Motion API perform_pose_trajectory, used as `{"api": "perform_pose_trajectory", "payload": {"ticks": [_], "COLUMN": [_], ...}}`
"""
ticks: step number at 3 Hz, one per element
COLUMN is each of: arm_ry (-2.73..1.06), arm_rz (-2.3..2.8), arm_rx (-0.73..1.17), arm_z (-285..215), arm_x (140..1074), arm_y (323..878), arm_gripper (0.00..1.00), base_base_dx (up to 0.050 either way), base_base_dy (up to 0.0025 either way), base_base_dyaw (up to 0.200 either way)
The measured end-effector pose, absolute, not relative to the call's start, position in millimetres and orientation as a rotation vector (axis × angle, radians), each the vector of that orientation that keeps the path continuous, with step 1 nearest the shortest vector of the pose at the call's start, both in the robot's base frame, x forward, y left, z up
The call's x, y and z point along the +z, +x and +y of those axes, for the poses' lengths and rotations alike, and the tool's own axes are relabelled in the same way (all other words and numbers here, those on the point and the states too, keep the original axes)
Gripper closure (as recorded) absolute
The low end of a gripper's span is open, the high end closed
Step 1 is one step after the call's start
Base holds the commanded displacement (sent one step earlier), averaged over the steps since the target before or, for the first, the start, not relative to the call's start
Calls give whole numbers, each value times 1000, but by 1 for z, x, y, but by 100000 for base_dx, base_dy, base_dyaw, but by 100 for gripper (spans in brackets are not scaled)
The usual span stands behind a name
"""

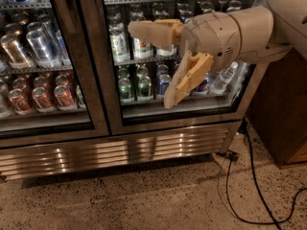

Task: Open left fridge door

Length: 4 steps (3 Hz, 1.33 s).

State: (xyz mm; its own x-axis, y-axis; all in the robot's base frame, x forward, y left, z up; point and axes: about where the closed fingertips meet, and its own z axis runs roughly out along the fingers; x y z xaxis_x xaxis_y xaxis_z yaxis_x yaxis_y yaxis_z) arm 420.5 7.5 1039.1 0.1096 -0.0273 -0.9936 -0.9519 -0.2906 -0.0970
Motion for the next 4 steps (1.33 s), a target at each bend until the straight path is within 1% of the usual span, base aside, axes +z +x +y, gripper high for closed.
{"api": "perform_pose_trajectory", "payload": {"ticks": [1, 2, 3, 4], "arm_ry": [-1503, -1503, -1503, -1457], "arm_rz": [1008, 1008, 1008, 1030], "arm_rx": [1318, 1318, 1318, 1318], "arm_z": [8, 8, 8, 7], "arm_x": [1039, 1039, 1039, 1052], "arm_y": [420, 420, 420, 439], "arm_gripper": [0, 0, 0, 0], "base_base_dx": [3639, 5000, 0, 0], "base_base_dy": [248, 0, 0, 0], "base_base_dyaw": [13596, -1, 0, 0]}}
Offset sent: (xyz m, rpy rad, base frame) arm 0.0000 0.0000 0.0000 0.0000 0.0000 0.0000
